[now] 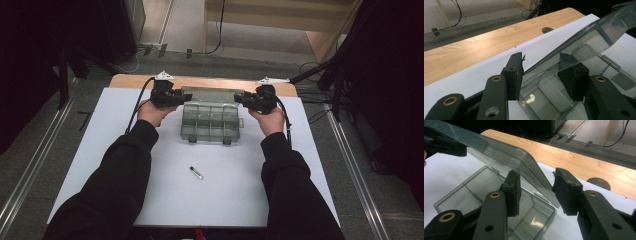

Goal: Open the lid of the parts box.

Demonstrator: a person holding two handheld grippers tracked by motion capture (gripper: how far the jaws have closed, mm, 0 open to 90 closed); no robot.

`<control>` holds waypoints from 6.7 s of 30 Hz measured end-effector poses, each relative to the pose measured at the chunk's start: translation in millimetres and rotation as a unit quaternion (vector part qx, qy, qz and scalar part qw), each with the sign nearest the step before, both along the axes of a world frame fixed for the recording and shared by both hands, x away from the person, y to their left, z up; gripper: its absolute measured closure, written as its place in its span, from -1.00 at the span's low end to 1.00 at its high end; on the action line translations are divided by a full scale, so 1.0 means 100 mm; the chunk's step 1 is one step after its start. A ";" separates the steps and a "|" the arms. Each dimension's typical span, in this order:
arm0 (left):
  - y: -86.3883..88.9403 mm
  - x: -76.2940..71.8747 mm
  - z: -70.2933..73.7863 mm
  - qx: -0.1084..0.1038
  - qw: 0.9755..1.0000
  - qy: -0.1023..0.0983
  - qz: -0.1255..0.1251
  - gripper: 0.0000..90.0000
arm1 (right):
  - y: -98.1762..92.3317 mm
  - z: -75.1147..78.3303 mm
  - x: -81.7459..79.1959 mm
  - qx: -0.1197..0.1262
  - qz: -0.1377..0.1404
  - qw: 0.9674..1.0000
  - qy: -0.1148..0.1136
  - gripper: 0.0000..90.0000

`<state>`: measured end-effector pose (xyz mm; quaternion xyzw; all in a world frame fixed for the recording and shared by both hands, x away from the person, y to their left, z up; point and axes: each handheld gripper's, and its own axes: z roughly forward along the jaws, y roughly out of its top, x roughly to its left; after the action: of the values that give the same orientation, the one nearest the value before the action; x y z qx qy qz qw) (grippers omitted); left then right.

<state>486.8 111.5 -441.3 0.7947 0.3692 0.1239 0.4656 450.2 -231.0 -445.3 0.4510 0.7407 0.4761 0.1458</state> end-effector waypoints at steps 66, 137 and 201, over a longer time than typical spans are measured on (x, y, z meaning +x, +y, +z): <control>-0.21 0.19 -0.52 -0.007 0.996 0.008 0.089 0.14 | 0.16 -0.63 0.30 -0.003 -0.079 0.997 0.024 0.49; 0.10 -0.11 -0.23 -0.019 0.997 0.079 -0.002 -0.30 | 0.32 -0.29 -0.13 0.056 0.026 0.996 0.067 -0.41; 0.56 -1.19 -0.20 -0.056 0.989 0.106 -0.086 -0.30 | 0.45 -0.32 -1.18 0.018 0.148 0.985 0.084 -0.39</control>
<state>367.6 167.5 -461.2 0.8048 0.3531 -0.0225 0.4766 332.7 -185.7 -477.4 0.3773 0.8003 0.4659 0.0034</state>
